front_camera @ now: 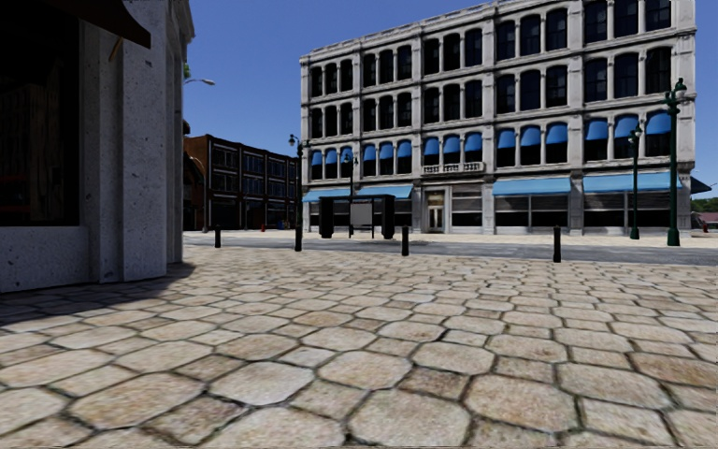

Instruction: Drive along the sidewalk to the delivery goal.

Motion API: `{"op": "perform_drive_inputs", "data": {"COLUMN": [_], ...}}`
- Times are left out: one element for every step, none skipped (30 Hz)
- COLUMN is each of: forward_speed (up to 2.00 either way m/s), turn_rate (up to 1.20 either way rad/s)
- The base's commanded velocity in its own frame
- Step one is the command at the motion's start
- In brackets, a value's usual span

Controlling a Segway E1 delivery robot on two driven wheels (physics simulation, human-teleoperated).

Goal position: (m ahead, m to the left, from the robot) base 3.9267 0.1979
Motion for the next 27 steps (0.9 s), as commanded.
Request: {"op": "perform_drive_inputs", "data": {"forward_speed": [2.00, 2.00, 2.00, 2.00, 2.00, 2.00, 2.00, 2.00, 2.00, 2.00, 2.00, 2.00, 2.00, 2.00, 2.00, 2.00, 2.00, 2.00, 2.00, 2.00, 2.00, 2.00, 2.00, 2.00, 2.00, 2.00, 2.00], "turn_rate": [0.00, 0.00, 0.00, 0.00, 0.00, 0.00, 0.00, 0.00, 0.00, 0.00, 0.00, 0.00, 0.00, 0.00, 0.00, 0.00, 0.00, 0.00, 0.00, 0.04, 0.04, 0.15, 0.22, 0.26, 0.26, 0.27, 0.27]}}
